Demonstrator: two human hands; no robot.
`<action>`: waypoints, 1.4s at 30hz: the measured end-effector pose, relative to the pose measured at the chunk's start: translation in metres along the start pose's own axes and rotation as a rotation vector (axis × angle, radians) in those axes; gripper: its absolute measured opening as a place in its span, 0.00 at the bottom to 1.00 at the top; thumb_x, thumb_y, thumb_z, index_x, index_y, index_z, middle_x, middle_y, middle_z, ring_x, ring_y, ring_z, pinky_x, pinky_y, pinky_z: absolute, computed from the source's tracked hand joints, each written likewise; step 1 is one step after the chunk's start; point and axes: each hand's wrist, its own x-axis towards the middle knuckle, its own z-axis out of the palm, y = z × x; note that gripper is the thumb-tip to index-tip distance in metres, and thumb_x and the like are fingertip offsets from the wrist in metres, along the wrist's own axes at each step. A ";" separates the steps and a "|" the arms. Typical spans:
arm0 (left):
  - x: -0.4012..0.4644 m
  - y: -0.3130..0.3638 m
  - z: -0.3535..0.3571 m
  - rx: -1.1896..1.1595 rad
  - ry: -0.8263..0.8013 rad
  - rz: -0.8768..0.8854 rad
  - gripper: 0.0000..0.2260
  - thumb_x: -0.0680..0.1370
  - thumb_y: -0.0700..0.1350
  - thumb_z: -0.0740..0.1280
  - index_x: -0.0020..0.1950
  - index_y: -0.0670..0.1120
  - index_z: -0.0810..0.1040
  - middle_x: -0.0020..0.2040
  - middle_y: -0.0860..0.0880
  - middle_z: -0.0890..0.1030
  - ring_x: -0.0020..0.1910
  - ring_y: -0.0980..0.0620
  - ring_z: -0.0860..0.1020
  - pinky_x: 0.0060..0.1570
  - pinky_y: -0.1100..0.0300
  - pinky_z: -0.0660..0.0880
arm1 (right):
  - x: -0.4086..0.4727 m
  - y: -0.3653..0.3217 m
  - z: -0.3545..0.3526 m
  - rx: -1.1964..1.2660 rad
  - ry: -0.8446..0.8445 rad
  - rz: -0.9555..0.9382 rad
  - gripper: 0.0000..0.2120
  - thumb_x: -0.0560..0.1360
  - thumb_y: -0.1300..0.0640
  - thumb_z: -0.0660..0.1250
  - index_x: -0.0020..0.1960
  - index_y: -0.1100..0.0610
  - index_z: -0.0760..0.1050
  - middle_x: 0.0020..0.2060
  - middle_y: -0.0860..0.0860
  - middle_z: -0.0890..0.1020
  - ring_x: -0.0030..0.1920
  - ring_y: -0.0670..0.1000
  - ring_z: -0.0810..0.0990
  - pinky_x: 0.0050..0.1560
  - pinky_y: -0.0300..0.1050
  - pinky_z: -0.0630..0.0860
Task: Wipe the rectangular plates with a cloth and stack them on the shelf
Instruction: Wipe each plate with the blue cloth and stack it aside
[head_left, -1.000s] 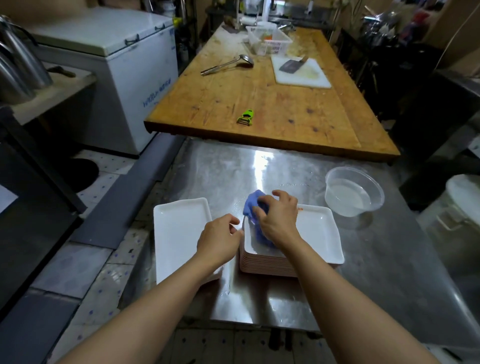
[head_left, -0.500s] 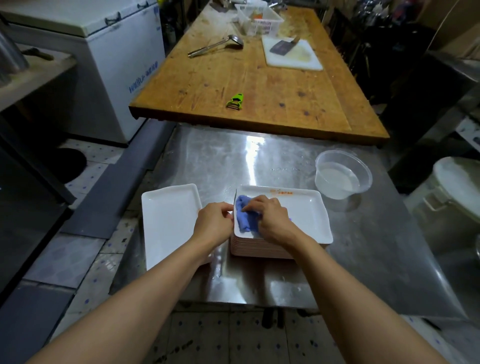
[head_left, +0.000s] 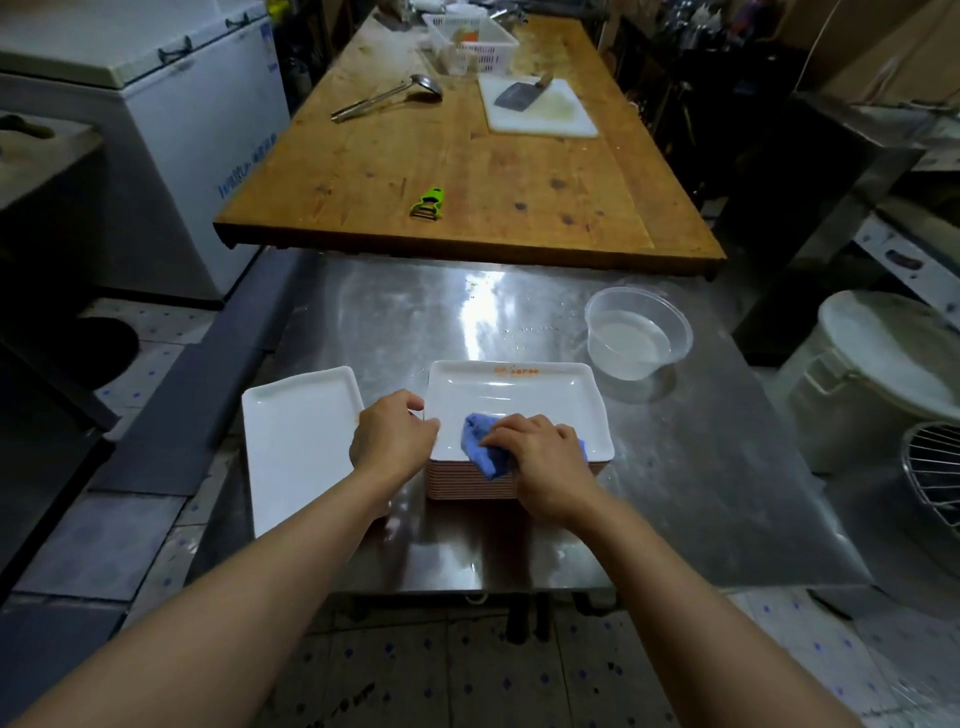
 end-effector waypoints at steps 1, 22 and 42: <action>-0.001 0.001 0.001 0.030 -0.005 0.002 0.14 0.73 0.48 0.69 0.58 0.49 0.76 0.50 0.50 0.81 0.53 0.47 0.77 0.48 0.56 0.74 | -0.006 0.007 -0.002 -0.015 0.019 0.034 0.20 0.71 0.64 0.62 0.60 0.47 0.74 0.61 0.45 0.73 0.61 0.50 0.68 0.53 0.45 0.57; 0.003 0.003 0.008 0.065 -0.110 0.123 0.16 0.72 0.42 0.69 0.54 0.46 0.65 0.36 0.49 0.74 0.38 0.47 0.74 0.36 0.57 0.66 | 0.079 -0.006 0.017 -0.005 0.127 -0.057 0.24 0.76 0.61 0.62 0.71 0.56 0.66 0.70 0.52 0.65 0.64 0.58 0.64 0.62 0.47 0.65; 0.005 0.000 0.011 0.100 -0.089 0.040 0.16 0.72 0.40 0.65 0.55 0.49 0.63 0.36 0.48 0.76 0.35 0.51 0.73 0.30 0.58 0.63 | 0.030 0.084 -0.017 -0.156 0.263 0.185 0.05 0.74 0.60 0.65 0.46 0.56 0.79 0.50 0.52 0.79 0.46 0.58 0.72 0.44 0.46 0.63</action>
